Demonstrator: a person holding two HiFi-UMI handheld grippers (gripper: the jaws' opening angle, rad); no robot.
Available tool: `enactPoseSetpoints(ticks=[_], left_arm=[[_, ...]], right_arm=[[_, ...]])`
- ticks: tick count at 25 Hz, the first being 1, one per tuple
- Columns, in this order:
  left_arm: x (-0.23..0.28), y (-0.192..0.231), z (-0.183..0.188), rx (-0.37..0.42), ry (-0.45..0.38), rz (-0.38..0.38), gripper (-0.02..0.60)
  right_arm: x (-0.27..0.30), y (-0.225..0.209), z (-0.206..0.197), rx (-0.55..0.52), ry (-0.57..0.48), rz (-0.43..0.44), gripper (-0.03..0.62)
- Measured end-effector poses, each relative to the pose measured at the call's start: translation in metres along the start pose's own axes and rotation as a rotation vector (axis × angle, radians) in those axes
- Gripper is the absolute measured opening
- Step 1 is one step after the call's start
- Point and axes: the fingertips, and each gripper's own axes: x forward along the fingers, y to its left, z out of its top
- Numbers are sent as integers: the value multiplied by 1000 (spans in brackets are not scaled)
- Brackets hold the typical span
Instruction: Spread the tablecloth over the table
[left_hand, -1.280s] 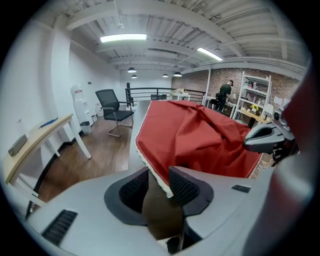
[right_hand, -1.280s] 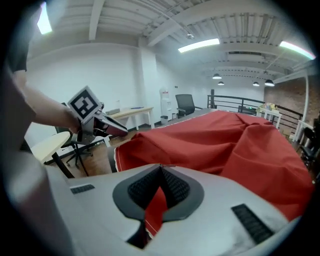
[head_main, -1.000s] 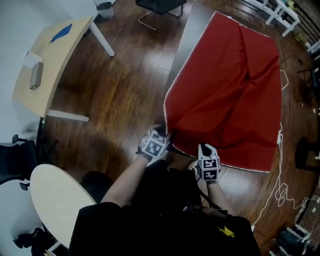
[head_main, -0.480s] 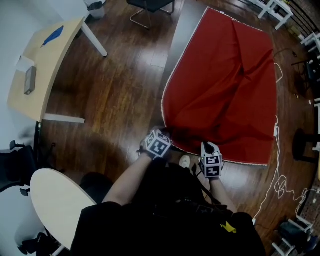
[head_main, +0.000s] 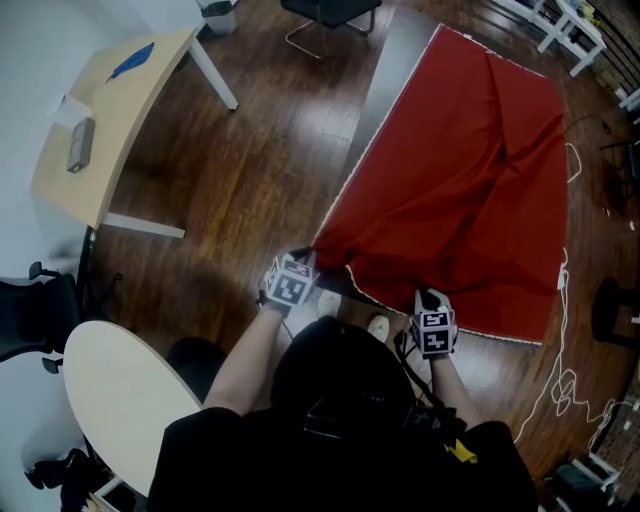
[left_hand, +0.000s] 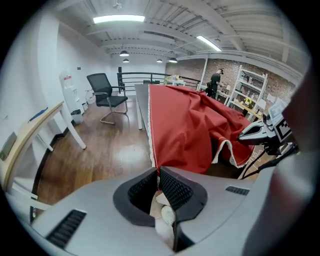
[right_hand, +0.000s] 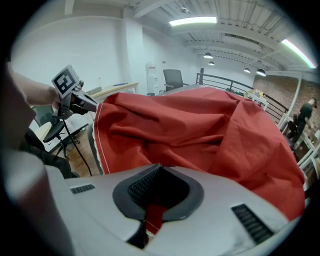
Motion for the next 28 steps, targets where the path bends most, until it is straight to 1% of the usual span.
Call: enactPoseSetpoints(ticks=[4,7,13,17,20,22,24,26,28], left_arm=[[-15,23,-2,-28,-26,18,15],[-23,42,-2,-24,-42,34,15],[-38,78,-11,-46,-39,62,14],[-48,112,-23,-83,-31,133,14],[-65,136,-24,-109,-26,185,14],[-77,139,-24,-113,-16,195,14],[-85,138,-28,-100,8,209,14],[-84,138,-40,-87,45,217,14],[-74,139,-57,-104,90,210,14]], right_arm=[[-1,5,-5,0,15,-2,6],[-2,7,-8,-3,29,-1,6],[-10,5,-22,0,52,-25,6],[-12,2,-30,23,52,-40,6],[-13,0,-32,31,54,-45,6],[-15,-2,-32,37,51,-48,6],[-16,-3,-34,38,47,-52,6],[-16,-3,-34,33,43,-55,6],[-16,-2,-33,26,42,-56,6]])
